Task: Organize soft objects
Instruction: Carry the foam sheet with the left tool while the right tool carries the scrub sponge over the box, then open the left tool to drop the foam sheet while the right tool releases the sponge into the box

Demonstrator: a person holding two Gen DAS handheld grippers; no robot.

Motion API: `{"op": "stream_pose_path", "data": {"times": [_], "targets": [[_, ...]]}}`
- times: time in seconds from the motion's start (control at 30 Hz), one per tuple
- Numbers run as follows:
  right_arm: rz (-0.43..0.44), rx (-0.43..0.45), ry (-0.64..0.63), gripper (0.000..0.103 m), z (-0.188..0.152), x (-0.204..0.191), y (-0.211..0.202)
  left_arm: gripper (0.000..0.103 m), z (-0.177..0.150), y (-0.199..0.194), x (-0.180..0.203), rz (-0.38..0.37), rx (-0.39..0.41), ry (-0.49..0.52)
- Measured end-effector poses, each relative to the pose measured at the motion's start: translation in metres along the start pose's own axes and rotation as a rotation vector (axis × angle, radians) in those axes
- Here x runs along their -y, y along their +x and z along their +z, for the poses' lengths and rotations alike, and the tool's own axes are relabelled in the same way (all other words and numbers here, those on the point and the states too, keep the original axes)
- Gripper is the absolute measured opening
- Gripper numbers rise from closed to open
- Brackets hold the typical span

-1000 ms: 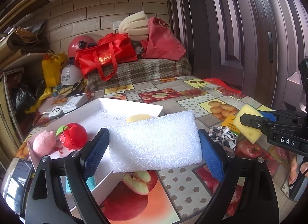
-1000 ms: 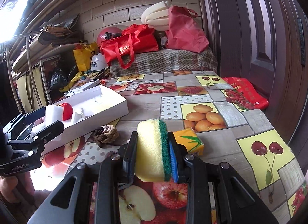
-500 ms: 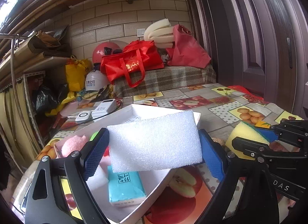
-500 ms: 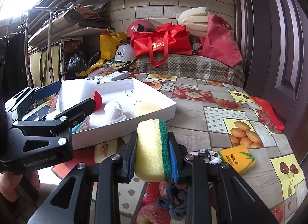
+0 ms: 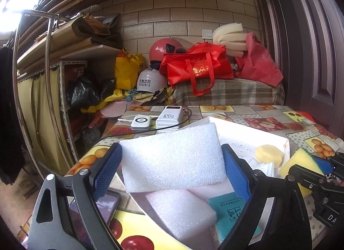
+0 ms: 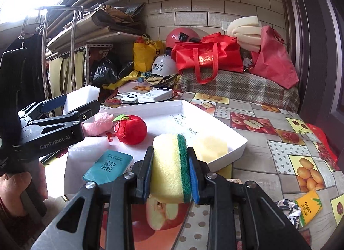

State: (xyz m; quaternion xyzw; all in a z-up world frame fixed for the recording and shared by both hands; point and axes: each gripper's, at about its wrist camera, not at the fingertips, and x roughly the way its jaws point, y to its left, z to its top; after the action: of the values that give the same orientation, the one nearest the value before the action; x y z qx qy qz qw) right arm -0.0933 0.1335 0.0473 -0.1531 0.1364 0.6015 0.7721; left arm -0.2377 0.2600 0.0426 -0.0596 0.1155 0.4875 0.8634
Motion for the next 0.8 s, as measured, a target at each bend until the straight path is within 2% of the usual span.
{"op": "stream_pose_path", "data": {"times": [0.3, 0.47, 0.63, 0.67, 0.7, 0.77, 0.8], "targets": [[0.037, -0.032, -0.016, 0.029, 0.016, -0.022, 0.037, 0.092, 0.006, 0.022, -0.001, 0.005, -0.015, -0.003], [0.012, -0.069, 0.021, 0.029, 0.022, -0.016, 0.059, 0.093, 0.008, 0.027, 0.002, 0.000, -0.012, 0.015], [-0.002, -0.131, 0.100, 0.030, 0.022, -0.001, 0.073, 0.094, 0.009, 0.030, -0.004, 0.000, -0.022, -0.015], [0.002, -0.133, 0.109, 0.038, 0.022, 0.001, 0.073, 0.097, 0.009, 0.030, -0.005, 0.009, -0.021, -0.023], [-0.005, -0.129, 0.114, 0.064, 0.022, 0.002, 0.071, 0.103, 0.009, 0.031, -0.006, 0.018, -0.021, -0.029], [-0.023, -0.119, 0.109, 0.101, 0.022, 0.000, 0.069, 0.103, 0.009, 0.030, -0.008, 0.039, -0.019, -0.040], [-0.028, -0.111, 0.100, 0.103, 0.022, -0.002, 0.067, 0.103, 0.009, 0.029, -0.009, 0.041, -0.016, -0.044]]}}
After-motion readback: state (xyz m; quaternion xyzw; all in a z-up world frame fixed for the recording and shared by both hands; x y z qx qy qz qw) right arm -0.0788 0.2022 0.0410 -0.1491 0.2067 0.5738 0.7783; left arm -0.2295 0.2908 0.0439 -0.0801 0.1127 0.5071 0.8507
